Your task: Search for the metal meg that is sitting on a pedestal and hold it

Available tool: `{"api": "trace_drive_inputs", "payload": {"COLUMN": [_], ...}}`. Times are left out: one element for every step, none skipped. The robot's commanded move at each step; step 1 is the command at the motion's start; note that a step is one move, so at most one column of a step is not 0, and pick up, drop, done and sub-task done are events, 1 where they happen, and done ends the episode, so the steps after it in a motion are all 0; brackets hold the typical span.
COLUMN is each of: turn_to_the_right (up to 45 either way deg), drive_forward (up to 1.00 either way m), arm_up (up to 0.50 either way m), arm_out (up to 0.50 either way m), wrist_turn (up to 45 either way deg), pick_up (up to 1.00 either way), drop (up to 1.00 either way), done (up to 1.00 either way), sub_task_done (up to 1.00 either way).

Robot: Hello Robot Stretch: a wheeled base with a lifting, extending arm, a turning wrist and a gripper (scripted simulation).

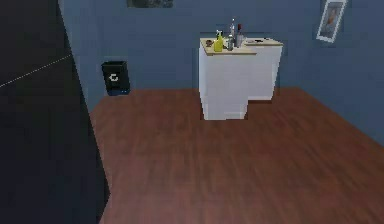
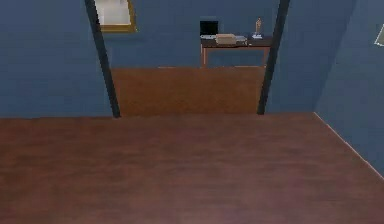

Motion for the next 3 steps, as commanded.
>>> {"api": "trace_drive_inputs", "payload": {"turn_to_the_right": [0.0, -3.0, 0.0], "drive_forward": [1.00, 0.00, 0.70], "arm_up": [0.00, 0.00, 0.00], "arm_out": [0.00, 0.00, 0.00], "wrist_turn": [0.0, 0.0, 0.0], "pick_up": [0.00, 0.00, 0.00], "drop": [0.00, 0.00, 0.00], "done": [0.00, 0.00, 0.00], "sub_task_done": [0.00, 0.00, 0.00]}}
